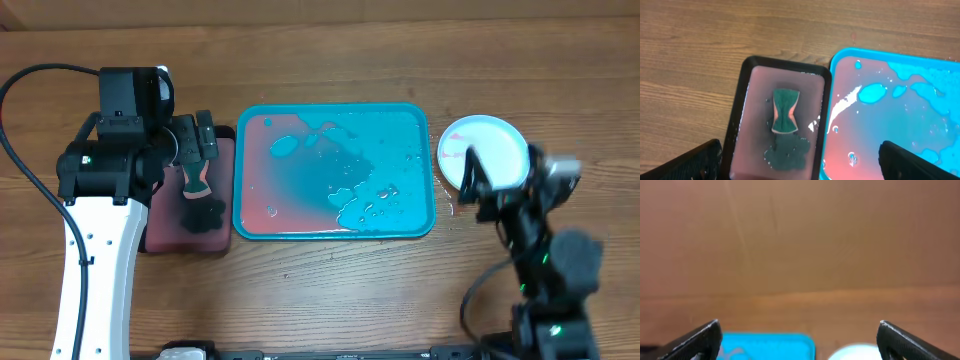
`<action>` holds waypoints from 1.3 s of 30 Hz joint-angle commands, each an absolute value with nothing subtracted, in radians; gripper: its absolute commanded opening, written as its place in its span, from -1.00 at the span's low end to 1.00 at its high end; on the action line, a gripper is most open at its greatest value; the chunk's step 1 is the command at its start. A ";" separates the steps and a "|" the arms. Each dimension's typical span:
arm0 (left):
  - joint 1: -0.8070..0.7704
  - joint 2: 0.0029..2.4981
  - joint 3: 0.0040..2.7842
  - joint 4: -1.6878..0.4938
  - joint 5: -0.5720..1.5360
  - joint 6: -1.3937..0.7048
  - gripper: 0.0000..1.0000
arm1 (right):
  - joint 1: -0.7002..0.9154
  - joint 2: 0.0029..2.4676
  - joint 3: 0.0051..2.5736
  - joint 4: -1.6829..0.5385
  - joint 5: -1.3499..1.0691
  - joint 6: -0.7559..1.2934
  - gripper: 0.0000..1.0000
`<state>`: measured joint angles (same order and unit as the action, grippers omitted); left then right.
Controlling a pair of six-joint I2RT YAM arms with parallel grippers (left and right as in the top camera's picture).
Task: Clean dirty plates on tray and stack at the side
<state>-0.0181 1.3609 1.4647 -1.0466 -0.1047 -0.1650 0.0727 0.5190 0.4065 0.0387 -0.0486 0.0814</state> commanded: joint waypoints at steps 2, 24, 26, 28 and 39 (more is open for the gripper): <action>-0.015 1.366 1.466 -1.044 -0.096 -0.172 0.99 | 0.073 0.324 0.163 0.151 -0.074 0.082 1.00; -0.015 1.366 1.466 -1.044 -0.096 -0.171 1.00 | 0.073 0.002 0.008 -0.076 -0.091 0.085 1.00; -0.015 1.367 1.466 -1.044 -0.096 -0.171 0.99 | 0.073 0.003 0.008 -0.076 -0.091 0.085 1.00; -0.015 1.367 1.466 -1.044 -0.096 -0.172 1.00 | 0.073 0.003 0.008 -0.076 -0.091 0.085 1.00; -0.015 1.367 1.466 -1.044 -0.096 -0.172 0.99 | 0.073 0.003 0.008 -0.076 -0.091 0.085 1.00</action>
<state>-0.0181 1.3609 1.4651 -1.0470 -0.1043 -0.1646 0.0727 0.0124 0.0181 -0.0795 -0.0895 0.0818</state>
